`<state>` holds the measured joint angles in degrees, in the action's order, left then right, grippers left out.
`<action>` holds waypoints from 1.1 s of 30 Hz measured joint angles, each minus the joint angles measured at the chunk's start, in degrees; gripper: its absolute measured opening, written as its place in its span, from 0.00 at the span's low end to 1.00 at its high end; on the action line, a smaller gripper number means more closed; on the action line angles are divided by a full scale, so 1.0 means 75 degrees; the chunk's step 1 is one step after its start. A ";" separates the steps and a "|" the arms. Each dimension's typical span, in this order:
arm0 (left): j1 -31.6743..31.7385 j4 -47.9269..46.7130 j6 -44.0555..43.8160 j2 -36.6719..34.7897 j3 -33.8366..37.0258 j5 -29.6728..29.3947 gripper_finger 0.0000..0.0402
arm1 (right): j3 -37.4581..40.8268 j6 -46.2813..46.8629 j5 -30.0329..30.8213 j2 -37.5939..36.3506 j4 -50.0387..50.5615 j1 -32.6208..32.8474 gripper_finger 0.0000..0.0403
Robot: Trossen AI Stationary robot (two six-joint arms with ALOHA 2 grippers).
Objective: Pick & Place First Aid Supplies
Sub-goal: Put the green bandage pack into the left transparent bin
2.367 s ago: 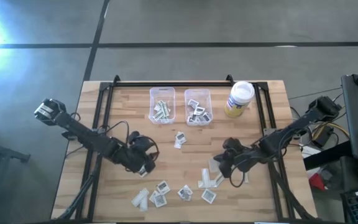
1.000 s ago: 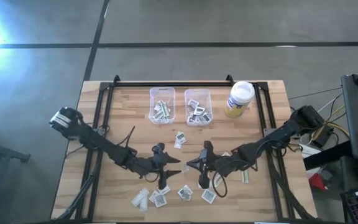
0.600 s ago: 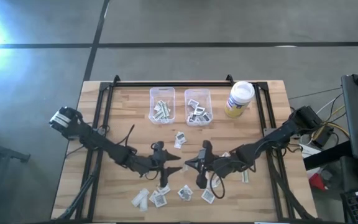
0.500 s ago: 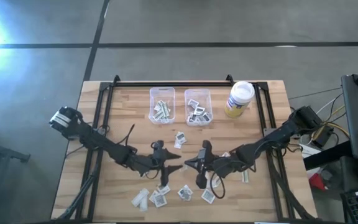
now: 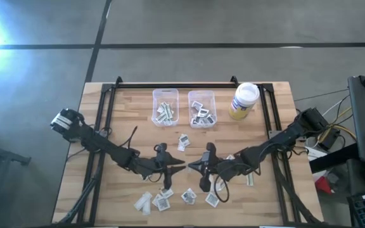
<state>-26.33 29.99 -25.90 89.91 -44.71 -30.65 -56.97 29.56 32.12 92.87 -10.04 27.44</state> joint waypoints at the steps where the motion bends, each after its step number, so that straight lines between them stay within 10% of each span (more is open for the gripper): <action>1: 0.0000 0.0001 0.0057 0.0000 0.0000 0.0019 0.18 | 0.0000 0.0000 0.0000 0.0001 0.0000 0.0003 0.02; 6: 0.0000 0.0001 0.0078 0.0000 0.0000 0.0078 0.02 | 0.0003 0.0003 -0.0006 0.0001 -0.0003 0.0003 0.02; 23: 0.0001 -0.0200 0.0252 0.0000 -0.0003 0.0161 0.00 | 0.0012 0.0058 -0.0090 -0.0015 0.0130 0.0003 0.19; 33: 0.0290 -0.2395 0.0244 -0.1180 -0.0003 -0.0015 0.00 | 0.0012 0.0058 -0.0166 -0.0767 0.1315 0.0056 0.31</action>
<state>-24.15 12.03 -24.07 81.06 -44.73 -30.76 -56.88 30.00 30.87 87.12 -0.18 27.86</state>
